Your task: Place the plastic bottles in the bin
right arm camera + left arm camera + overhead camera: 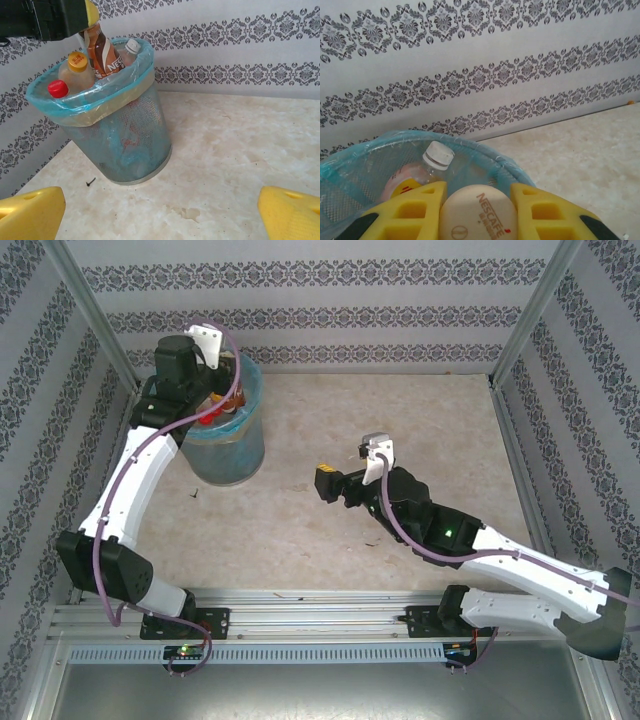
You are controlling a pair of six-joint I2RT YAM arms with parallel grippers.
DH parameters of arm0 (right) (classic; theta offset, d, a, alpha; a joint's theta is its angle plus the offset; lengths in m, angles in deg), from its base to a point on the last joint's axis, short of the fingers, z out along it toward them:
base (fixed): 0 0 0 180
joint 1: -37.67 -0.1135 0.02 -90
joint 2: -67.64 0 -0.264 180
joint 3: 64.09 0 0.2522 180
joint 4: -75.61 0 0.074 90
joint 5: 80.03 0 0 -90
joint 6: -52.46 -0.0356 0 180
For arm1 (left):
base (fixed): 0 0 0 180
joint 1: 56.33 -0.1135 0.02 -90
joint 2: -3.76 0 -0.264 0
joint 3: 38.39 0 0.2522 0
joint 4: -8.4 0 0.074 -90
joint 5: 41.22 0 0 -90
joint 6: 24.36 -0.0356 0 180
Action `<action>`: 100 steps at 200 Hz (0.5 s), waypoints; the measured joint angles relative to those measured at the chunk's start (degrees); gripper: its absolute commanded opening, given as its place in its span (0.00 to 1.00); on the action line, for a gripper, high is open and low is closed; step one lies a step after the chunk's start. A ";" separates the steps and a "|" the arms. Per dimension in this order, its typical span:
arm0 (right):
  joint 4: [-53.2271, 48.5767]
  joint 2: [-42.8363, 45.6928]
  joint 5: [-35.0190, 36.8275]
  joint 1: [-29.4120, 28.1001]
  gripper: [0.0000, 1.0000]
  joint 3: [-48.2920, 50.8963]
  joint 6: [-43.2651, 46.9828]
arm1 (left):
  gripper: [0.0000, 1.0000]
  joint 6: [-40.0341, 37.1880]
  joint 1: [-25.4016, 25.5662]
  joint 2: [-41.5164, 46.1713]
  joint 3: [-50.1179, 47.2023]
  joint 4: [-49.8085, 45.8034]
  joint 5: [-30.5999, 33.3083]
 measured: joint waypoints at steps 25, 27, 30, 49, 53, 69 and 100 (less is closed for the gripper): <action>0.00 -1.51 -0.07 0.57 0.98 0.00 -0.22 | 0.11 -1.29 0.00 -1.14 -0.04 0.04 -0.24; 0.02 -1.64 -0.04 0.57 0.98 0.00 -0.22 | 0.11 -1.33 0.02 -1.20 -0.04 0.04 -0.22; 0.02 -1.81 -0.07 0.59 0.98 0.00 -0.22 | 0.10 -1.46 0.04 -1.25 -0.04 0.07 -0.24; 0.00 -2.99 -0.24 0.66 0.98 -0.02 -0.26 | 0.08 -1.79 0.07 -1.31 -0.04 0.11 -0.22; 0.00 -3.23 -0.26 0.66 0.98 -0.04 -0.31 | 0.08 -1.86 0.07 -1.31 -0.04 0.11 -0.22; -0.07 -3.91 -0.55 0.66 0.98 -0.09 -0.87 | 0.26 -1.95 0.07 -1.40 -0.04 0.26 -0.26; -0.22 -4.11 -0.92 0.66 0.98 -0.26 -1.55 | 0.56 -1.79 0.04 -1.92 -0.04 -0.09 -0.72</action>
